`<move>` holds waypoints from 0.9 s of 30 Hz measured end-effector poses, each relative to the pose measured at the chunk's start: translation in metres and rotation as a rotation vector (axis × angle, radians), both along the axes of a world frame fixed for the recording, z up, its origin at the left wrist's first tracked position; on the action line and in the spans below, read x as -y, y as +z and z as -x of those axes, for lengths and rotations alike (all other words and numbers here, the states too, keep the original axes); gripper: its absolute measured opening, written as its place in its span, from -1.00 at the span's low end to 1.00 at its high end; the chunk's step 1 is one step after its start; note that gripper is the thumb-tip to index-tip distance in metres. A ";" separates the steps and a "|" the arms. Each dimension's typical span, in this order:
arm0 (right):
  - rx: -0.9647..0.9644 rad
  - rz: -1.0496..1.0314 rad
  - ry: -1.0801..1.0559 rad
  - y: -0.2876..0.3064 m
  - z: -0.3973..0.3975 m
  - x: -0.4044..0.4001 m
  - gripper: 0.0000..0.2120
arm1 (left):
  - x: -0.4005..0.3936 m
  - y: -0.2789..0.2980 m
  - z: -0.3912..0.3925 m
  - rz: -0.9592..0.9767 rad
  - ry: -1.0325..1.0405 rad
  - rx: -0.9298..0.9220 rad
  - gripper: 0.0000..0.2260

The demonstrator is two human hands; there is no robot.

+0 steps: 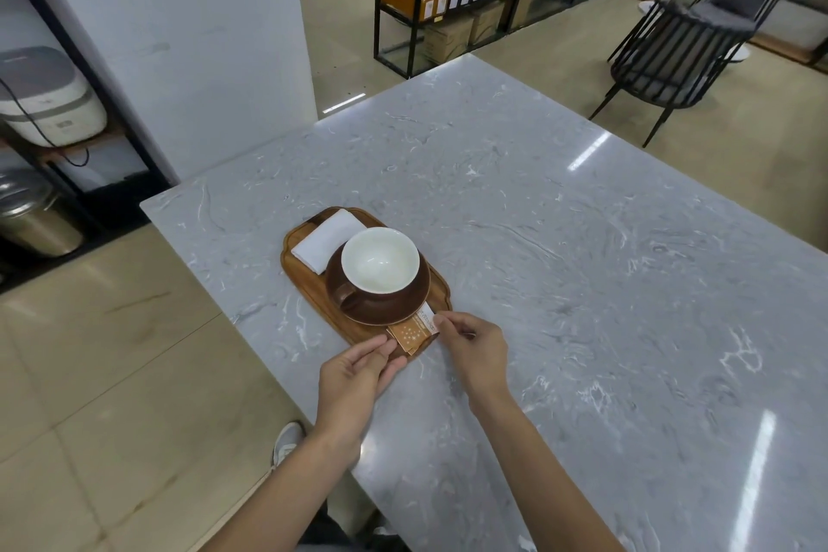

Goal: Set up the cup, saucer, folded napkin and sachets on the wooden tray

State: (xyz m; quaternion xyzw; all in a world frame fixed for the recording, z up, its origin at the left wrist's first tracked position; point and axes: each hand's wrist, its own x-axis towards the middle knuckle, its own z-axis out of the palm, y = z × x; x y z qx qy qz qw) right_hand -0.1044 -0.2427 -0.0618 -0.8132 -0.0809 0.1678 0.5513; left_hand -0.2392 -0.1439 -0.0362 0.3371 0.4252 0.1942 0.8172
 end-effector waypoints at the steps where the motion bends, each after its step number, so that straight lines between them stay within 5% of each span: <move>1: 0.003 0.005 0.005 0.000 0.000 0.000 -0.91 | 0.000 0.001 0.000 -0.005 -0.009 0.006 -0.81; 18: 0.036 -0.016 -0.004 0.007 0.005 -0.003 -0.75 | 0.000 -0.007 0.008 -0.253 -0.162 -0.046 -0.75; 27: 0.189 0.107 -0.038 0.029 0.001 0.004 -0.79 | -0.052 0.019 0.017 -1.487 -0.522 -0.052 -0.77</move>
